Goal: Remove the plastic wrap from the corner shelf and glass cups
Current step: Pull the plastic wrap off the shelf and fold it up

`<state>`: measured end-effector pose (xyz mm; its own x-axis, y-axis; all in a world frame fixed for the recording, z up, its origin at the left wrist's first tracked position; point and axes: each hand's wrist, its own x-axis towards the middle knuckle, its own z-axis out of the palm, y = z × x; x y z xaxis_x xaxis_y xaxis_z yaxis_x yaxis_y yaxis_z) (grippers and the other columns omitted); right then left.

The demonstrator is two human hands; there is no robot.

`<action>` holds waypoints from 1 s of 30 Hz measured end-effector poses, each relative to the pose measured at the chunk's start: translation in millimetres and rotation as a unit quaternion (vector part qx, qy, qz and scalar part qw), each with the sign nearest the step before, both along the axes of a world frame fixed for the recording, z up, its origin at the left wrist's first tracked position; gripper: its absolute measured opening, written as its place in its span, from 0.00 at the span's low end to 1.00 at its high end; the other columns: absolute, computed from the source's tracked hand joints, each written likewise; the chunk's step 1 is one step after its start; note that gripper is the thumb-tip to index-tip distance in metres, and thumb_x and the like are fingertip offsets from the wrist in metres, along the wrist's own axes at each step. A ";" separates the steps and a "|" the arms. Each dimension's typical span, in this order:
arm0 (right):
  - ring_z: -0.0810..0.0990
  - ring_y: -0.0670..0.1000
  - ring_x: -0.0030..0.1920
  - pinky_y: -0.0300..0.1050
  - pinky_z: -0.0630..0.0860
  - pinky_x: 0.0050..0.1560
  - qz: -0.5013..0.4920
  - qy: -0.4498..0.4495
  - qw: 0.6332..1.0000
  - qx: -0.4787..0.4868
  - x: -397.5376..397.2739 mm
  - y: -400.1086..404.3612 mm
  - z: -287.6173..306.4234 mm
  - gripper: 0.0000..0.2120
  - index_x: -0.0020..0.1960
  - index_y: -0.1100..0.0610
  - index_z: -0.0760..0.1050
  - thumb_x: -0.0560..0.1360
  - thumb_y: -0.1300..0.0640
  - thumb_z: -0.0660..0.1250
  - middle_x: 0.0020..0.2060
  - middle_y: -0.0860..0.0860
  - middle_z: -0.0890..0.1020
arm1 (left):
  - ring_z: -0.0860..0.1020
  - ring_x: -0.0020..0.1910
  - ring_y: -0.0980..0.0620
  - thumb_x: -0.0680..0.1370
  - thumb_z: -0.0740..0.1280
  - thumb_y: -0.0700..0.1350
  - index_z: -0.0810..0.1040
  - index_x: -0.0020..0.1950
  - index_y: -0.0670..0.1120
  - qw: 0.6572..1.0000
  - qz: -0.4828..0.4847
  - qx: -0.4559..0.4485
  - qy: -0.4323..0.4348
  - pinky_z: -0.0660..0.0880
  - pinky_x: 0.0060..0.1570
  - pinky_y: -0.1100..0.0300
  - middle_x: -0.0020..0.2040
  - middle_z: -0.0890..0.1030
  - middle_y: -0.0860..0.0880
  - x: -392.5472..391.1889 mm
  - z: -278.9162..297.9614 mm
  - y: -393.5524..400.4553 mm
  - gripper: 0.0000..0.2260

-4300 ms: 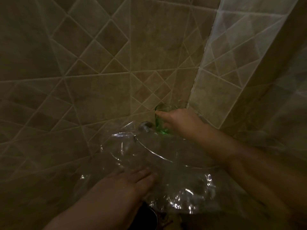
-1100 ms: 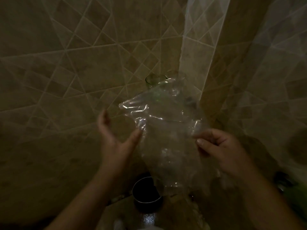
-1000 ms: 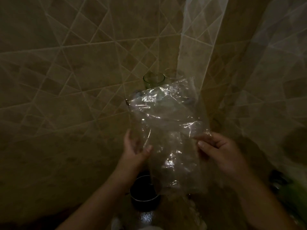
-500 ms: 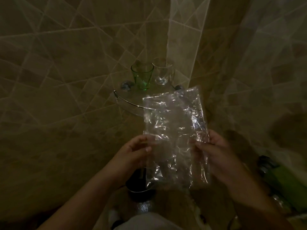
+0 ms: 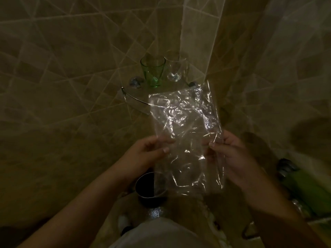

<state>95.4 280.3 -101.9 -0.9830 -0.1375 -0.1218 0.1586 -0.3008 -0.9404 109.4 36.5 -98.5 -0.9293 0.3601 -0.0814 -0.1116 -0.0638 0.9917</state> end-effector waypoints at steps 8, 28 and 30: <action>0.80 0.48 0.30 0.40 0.77 0.29 -0.015 0.003 1.000 -0.013 4.2 -4.3 -3.7 0.15 0.43 0.57 0.79 0.72 0.73 0.59 0.31 0.52 0.83 | 0.80 0.34 0.50 0.70 0.74 0.49 0.79 0.37 0.46 0.997 0.043 0.024 -0.055 0.76 0.36 0.56 0.36 0.82 0.47 3.4 -15.4 -6.5 0.08; 0.82 0.52 0.30 0.43 0.78 0.29 0.042 -0.040 0.997 -0.053 17.2 -9.9 -4.3 0.15 0.44 0.61 0.76 0.69 0.76 0.57 0.32 0.55 0.84 | 0.80 0.58 0.42 0.66 0.78 0.47 0.74 0.64 0.47 0.971 0.031 0.153 -0.183 0.76 0.56 0.43 0.59 0.82 0.42 -1.7 -23.9 -15.1 0.28; 0.82 0.51 0.31 0.43 0.79 0.30 0.042 -0.042 0.997 -0.054 16.9 -10.5 -5.6 0.15 0.44 0.60 0.77 0.69 0.76 0.57 0.31 0.55 0.84 | 0.81 0.57 0.40 0.70 0.75 0.44 0.79 0.58 0.45 0.969 0.008 0.165 -0.182 0.75 0.55 0.43 0.58 0.83 0.40 0.5 -29.4 -9.6 0.18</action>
